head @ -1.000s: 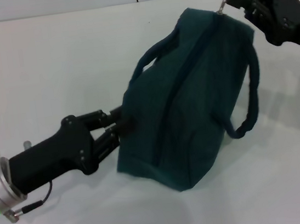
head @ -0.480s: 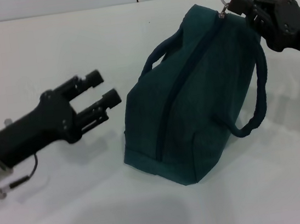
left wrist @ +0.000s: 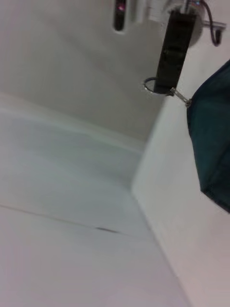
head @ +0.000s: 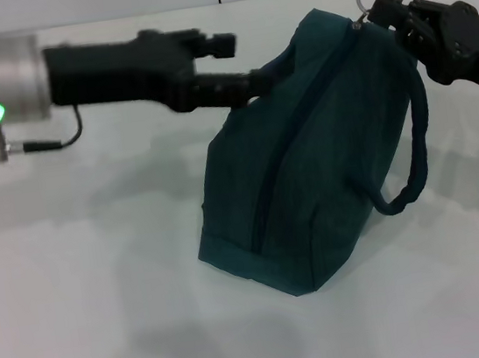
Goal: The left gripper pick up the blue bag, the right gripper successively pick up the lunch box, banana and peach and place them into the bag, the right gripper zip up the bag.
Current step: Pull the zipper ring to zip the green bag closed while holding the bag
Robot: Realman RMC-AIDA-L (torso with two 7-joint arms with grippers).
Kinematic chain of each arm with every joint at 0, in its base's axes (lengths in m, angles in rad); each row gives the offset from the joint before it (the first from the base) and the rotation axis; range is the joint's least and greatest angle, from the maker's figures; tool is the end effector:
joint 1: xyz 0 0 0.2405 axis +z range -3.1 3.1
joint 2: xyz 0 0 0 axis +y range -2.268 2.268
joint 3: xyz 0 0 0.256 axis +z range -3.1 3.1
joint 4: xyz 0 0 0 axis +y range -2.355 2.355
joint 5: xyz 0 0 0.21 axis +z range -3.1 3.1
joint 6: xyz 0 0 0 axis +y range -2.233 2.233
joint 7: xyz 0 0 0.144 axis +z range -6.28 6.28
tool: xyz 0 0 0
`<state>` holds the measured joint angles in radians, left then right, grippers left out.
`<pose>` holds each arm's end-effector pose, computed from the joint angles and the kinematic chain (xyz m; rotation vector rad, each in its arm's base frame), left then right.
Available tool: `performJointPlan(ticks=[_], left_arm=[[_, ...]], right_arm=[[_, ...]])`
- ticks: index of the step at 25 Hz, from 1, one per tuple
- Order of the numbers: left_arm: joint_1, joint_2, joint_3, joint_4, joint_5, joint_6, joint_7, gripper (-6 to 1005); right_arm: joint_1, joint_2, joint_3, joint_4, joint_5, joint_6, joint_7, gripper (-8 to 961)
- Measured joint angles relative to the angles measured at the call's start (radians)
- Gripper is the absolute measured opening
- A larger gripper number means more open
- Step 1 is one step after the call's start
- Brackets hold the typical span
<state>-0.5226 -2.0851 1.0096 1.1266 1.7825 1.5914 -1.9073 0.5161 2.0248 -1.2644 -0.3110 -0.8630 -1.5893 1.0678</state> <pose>-0.1586 0.3478 0.0342 -2.8396 -0.6178 -0.7712 0.2217 0.3310 0.0018 -2.2889 0.5176 1.4634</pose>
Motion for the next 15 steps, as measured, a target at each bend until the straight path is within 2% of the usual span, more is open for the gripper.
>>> performJointPlan(ticks=[4, 8, 11, 15], left_arm=[[-0.051, 0.000, 0.145, 0.226, 0.142, -0.011, -0.293, 856], [-0.048, -0.001, 0.260, 0.394, 0.193, -0.014, -0.479, 846], [-0.047, -0.003, 0.288, 0.440, 0.217, -0.021, -0.562, 838], [-0.046, -0.004, 0.308, 0.443, 0.229, -0.044, -0.578, 827]], right_arm=[[-0.001, 0.000, 0.000, 0.000, 0.000, 0.009, -0.001, 100], [0.000, 0.000, 0.000, 0.000, 0.000, 0.009, -0.001, 101], [0.003, 0.001, 0.000, 0.000, 0.000, 0.009, -0.002, 102], [0.004, 0.002, -0.002, 0.000, 0.000, 0.009, -0.002, 104]])
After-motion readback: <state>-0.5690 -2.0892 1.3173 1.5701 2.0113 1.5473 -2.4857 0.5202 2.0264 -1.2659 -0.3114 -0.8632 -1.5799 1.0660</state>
